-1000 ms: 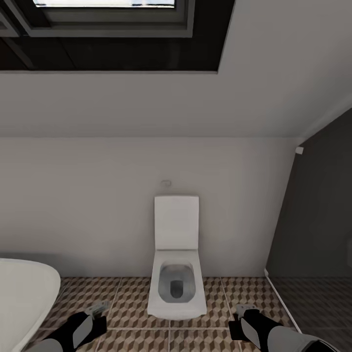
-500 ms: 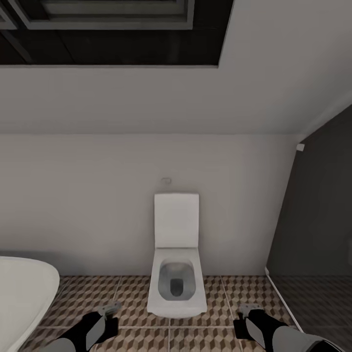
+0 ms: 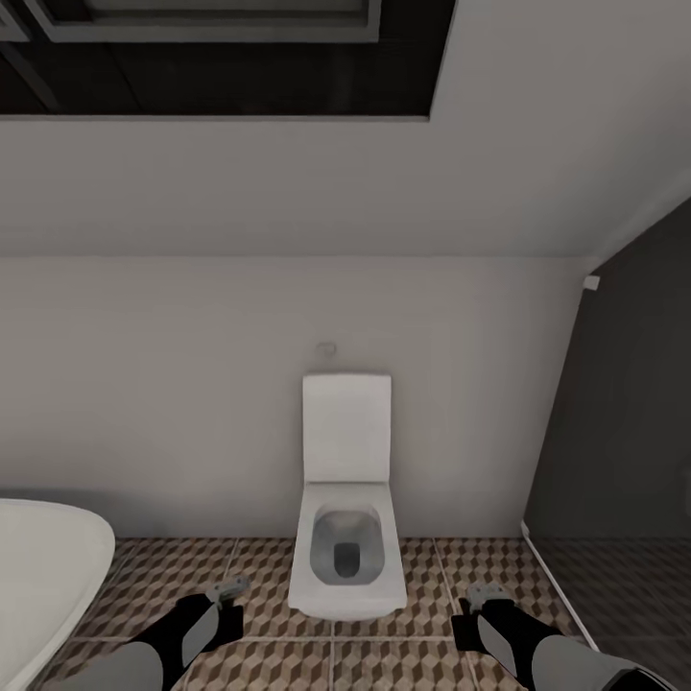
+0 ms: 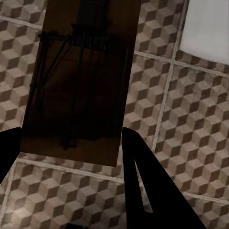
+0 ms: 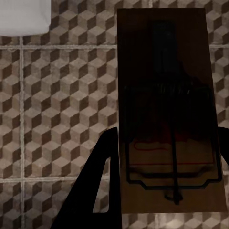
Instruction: Take the four mousetraps from the cabinet in the bathroom and place them on the bathroom floor. Make sure all four end up on the same floor surface, and ensure that at least two of them are either under or directly next to the same bathroom sink.
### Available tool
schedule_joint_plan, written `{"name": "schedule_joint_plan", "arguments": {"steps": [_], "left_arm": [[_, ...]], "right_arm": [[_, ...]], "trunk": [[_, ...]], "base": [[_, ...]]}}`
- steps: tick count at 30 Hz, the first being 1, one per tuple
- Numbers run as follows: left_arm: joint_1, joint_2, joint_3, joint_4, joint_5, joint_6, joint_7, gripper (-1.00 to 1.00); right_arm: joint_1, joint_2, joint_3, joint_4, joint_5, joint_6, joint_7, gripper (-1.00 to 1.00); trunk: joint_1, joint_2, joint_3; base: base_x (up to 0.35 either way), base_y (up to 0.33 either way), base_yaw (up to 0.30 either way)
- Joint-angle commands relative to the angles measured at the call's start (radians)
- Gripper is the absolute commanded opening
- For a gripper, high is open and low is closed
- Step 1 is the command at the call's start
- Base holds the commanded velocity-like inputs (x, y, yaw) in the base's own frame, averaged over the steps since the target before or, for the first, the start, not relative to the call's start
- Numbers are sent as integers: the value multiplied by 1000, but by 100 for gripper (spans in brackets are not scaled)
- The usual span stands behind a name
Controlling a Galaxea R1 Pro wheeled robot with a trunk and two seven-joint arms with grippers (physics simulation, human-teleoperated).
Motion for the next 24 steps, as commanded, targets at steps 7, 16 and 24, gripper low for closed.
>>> {"name": "schedule_joint_plan", "arguments": {"steps": [7,16,24], "left_arm": [[-2,-1,-30,3,8,5,7,-100],[-2,0,-30,15,9,0,7,-100],[-2,0,-30,16,9,-2,7,-100]], "right_arm": [[0,0,8,-5,-10,6,-3,-100],[0,0,11,-5,-9,6,-3,-100],[0,0,11,-5,-9,6,-3,-100]], "trunk": [[27,-50,-23],[61,-113,-51],[92,-169,-76]], "base": [[0,0,0],[0,0,0],[0,0,0]]}}
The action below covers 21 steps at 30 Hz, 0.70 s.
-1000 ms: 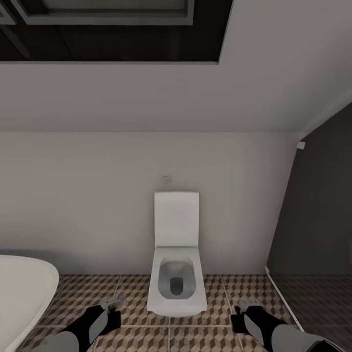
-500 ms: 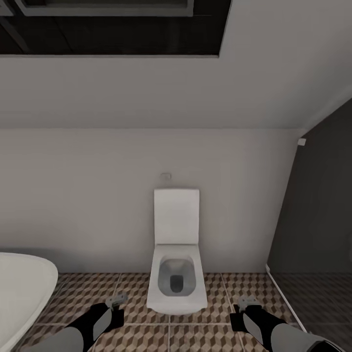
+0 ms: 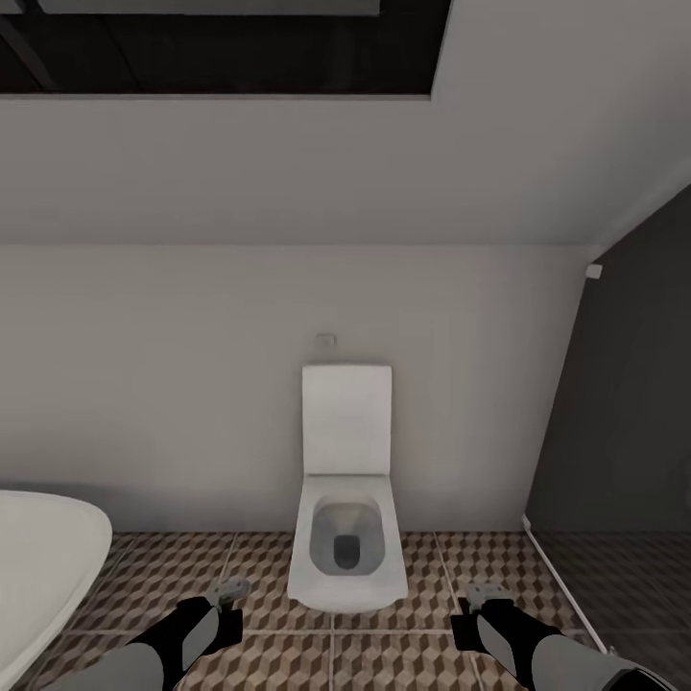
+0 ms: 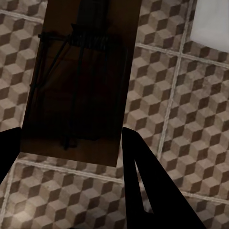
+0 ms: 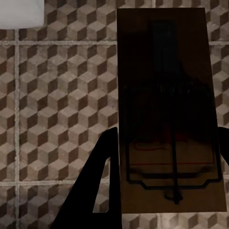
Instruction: Take the four mousetraps from the cabinet in the bathroom and place them on the bathroom floor. Make sure all four end up on the same floor surface, and ensure that at least two of them are either under or directly next to the same bathroom sink.
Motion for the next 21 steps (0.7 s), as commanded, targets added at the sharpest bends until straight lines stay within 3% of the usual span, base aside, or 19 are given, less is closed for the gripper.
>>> {"name": "schedule_joint_plan", "arguments": {"steps": [1,21], "left_arm": [[0,1,-8,-3,7,6,7,-100],[0,6,-3,-3,10,5,8,-100]], "right_arm": [[0,-1,8,-3,-10,6,-4,-100],[0,-1,7,-3,-10,5,-4,-100]], "trunk": [[4,-8,-4],[81,-148,-80]], "base": [[0,0,0],[0,0,0]]}}
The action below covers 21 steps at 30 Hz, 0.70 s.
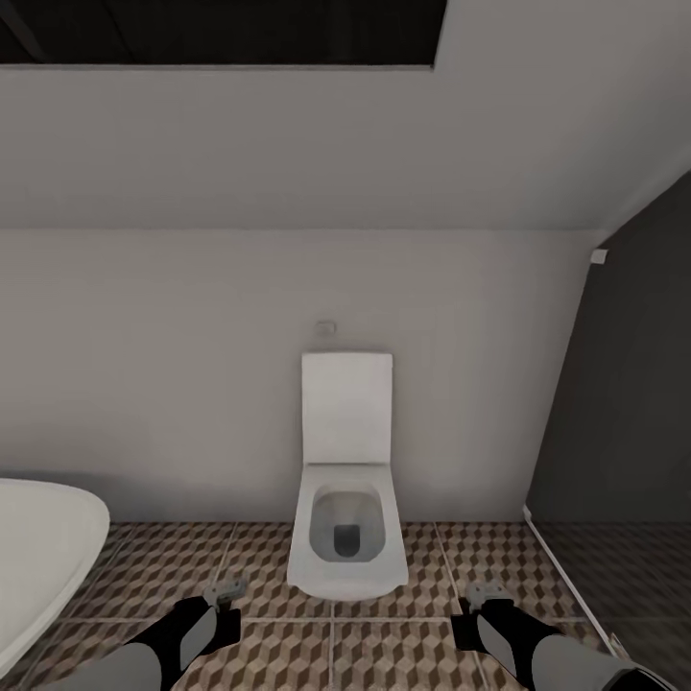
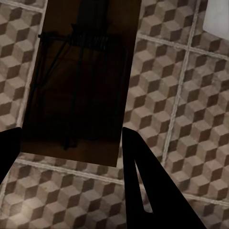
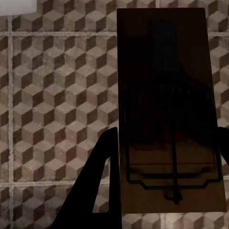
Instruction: Take the four mousetraps from the cabinet in the bathroom and place them on the bathroom floor. Make sure all four end up on the same floor surface, and ensure that at least two of them are either under or directly next to the same bathroom sink.
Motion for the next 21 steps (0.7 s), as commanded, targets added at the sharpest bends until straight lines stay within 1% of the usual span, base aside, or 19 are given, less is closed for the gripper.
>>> {"name": "schedule_joint_plan", "arguments": {"steps": [1,14,21], "left_arm": [[0,1,-9,-3,7,6,7,-100],[0,1,-8,-3,7,6,8,-100],[-4,1,-9,-6,7,11,8,-100]], "right_arm": [[0,-1,8,-3,-10,6,-4,-100],[0,-1,8,-3,-10,6,-4,-100],[0,-1,7,-4,-10,8,-4,-100]], "trunk": [[4,-8,-5],[54,-99,-47],[81,-148,-79]], "base": [[0,0,0],[0,0,0],[0,0,0]]}}
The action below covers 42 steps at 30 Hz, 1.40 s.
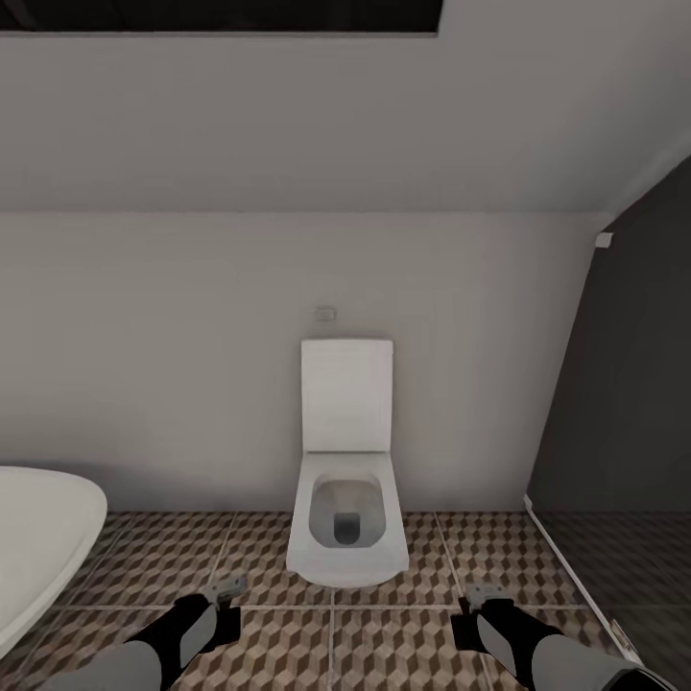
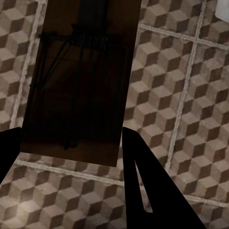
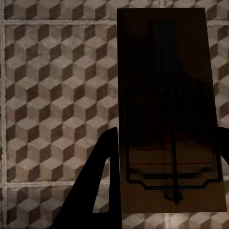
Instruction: Take the four mousetraps from the cabinet in the bathroom and place them on the bathroom floor. Make sure all four end up on the same floor surface, and ensure that at least two of them are either under or directly next to the same bathroom sink.
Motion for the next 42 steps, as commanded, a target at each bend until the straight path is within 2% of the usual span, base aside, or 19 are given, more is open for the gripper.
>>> {"name": "schedule_joint_plan", "arguments": {"steps": [1,10,18,42], "left_arm": [[-5,1,-9,-3,7,8,7,-100],[-63,0,-10,0,7,20,6,-100],[-71,0,-10,-1,6,63,5,-100],[-72,-6,-16,-1,4,64,5,-100]], "right_arm": [[0,-1,8,-3,-10,6,-4,-100],[-26,-1,8,-3,-13,6,-11,-100],[-31,-1,8,-3,-13,8,-12,-100],[-52,0,8,-2,-12,8,-12,-100]], "trunk": [[4,-8,-6],[38,-71,-48],[69,-127,-86],[161,-295,-199]], "base": [[0,0,0],[0,0,0],[0,0,0],[0,0,0]]}}
